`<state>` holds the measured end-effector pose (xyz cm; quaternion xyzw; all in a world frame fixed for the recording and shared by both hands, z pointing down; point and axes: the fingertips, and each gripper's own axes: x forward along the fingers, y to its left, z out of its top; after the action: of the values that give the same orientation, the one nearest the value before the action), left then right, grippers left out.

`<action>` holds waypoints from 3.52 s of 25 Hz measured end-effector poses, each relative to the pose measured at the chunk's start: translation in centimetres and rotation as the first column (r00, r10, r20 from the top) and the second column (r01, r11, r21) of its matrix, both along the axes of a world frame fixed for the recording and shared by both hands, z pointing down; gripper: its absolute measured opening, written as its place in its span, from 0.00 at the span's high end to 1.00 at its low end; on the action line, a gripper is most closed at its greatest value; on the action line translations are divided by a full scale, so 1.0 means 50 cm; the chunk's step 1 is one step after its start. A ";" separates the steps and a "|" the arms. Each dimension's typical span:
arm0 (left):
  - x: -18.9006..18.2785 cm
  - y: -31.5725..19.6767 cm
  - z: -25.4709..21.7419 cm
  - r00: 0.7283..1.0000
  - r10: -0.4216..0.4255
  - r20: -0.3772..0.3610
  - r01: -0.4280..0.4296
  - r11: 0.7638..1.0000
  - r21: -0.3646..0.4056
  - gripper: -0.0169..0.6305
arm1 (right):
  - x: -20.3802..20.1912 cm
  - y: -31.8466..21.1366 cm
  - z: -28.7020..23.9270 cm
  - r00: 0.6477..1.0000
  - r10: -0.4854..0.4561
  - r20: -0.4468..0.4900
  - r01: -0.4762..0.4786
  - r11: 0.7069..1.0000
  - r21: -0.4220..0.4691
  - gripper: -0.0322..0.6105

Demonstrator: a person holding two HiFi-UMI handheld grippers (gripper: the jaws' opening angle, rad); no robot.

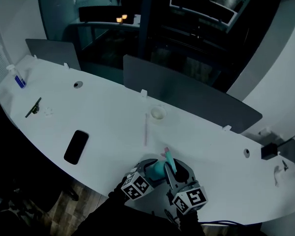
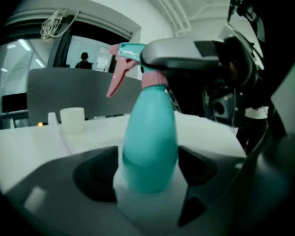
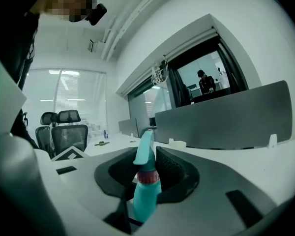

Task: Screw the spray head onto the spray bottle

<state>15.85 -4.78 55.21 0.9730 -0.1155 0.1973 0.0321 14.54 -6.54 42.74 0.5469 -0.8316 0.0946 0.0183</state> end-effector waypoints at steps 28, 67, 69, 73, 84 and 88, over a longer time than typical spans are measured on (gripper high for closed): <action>-0.016 0.001 -0.007 0.941 -0.338 0.001 0.337 0.940 0.059 0.41 | -0.036 0.030 -0.008 0.994 0.002 -0.110 0.014 0.988 0.153 0.79; -0.048 -0.002 -0.025 0.999 -0.037 -0.001 0.037 0.993 0.115 0.27 | -0.070 0.029 0.003 0.950 -0.300 -0.089 0.306 0.950 0.064 0.79; -0.037 0.008 -0.024 0.994 0.105 0.027 -0.107 0.992 0.066 0.41 | -0.065 0.024 0.003 0.942 -0.325 -0.084 0.331 0.942 0.061 0.79; -0.033 -0.004 -0.028 0.998 -0.056 0.014 0.055 0.994 0.091 0.42 | -0.062 0.018 0.002 0.956 -0.266 -0.120 0.277 0.958 0.081 0.79; -0.049 0.001 -0.030 1.000 -0.017 0.019 0.014 0.988 0.154 0.27 | -0.077 0.029 0.001 0.945 -0.315 -0.092 0.322 0.944 0.076 0.79; -0.042 0.007 -0.032 0.996 0.077 0.032 -0.080 0.992 0.094 0.41 | -0.073 0.019 0.004 0.940 -0.323 -0.108 0.331 0.941 0.067 0.79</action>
<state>13.77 -4.45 53.63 0.9744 -0.0867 0.2063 -0.0235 10.89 -5.59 42.95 0.4052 -0.9124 0.0291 0.0505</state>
